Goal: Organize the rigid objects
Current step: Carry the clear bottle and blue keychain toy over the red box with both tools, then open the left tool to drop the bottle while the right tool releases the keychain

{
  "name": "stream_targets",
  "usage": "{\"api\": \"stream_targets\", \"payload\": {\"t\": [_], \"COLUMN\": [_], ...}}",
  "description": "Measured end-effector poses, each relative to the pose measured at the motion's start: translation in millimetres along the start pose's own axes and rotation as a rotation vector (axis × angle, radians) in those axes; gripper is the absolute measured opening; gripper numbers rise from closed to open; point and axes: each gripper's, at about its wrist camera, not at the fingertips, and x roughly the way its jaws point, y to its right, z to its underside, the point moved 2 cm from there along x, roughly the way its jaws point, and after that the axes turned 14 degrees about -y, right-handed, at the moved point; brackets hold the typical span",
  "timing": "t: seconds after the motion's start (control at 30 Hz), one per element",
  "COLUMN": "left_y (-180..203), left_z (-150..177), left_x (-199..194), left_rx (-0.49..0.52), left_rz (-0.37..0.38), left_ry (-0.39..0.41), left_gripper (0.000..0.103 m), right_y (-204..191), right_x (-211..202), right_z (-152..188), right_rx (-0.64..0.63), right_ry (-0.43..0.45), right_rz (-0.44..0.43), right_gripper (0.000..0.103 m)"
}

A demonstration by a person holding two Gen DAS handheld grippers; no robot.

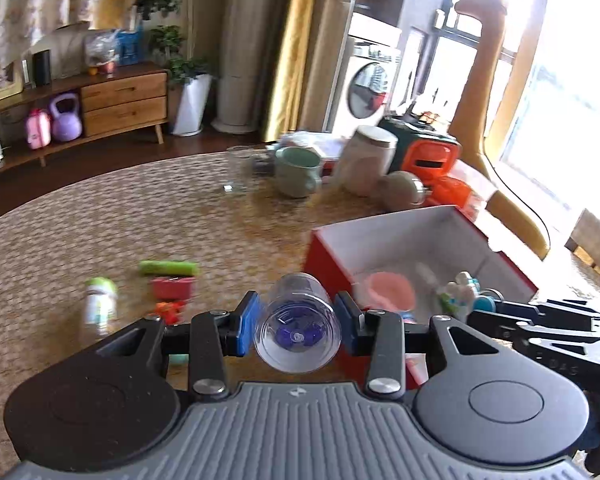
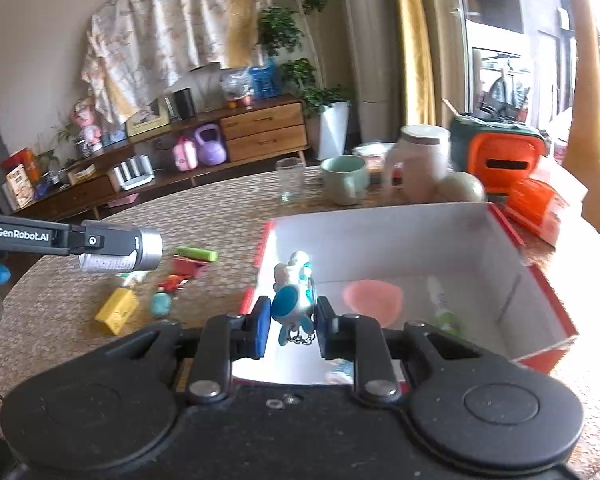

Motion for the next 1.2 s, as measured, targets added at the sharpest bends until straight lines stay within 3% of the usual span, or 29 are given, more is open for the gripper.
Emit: {"api": "stream_targets", "payload": {"t": [0.63,0.9,1.2], "left_y": [120.3,148.3,158.5], "left_z": [-23.2,-41.2,-46.7], "left_x": [78.1,122.1,177.4], "left_rx": [0.129,0.118,0.109], "left_rz": [0.091,0.149,0.154], "left_ry": [-0.084,-0.150,-0.285], "left_gripper": [0.040,0.040,0.040], "right_y": [100.2,119.8,127.3], "right_x": [24.9,52.7,71.6], "right_z": [-4.5,-12.4,-4.7], "right_rx": [0.080,0.052,0.011], "right_ry": [-0.066,-0.140,-0.222], "right_rz": [0.122,0.165,0.182], "right_gripper": [0.022,0.022,0.022]}}
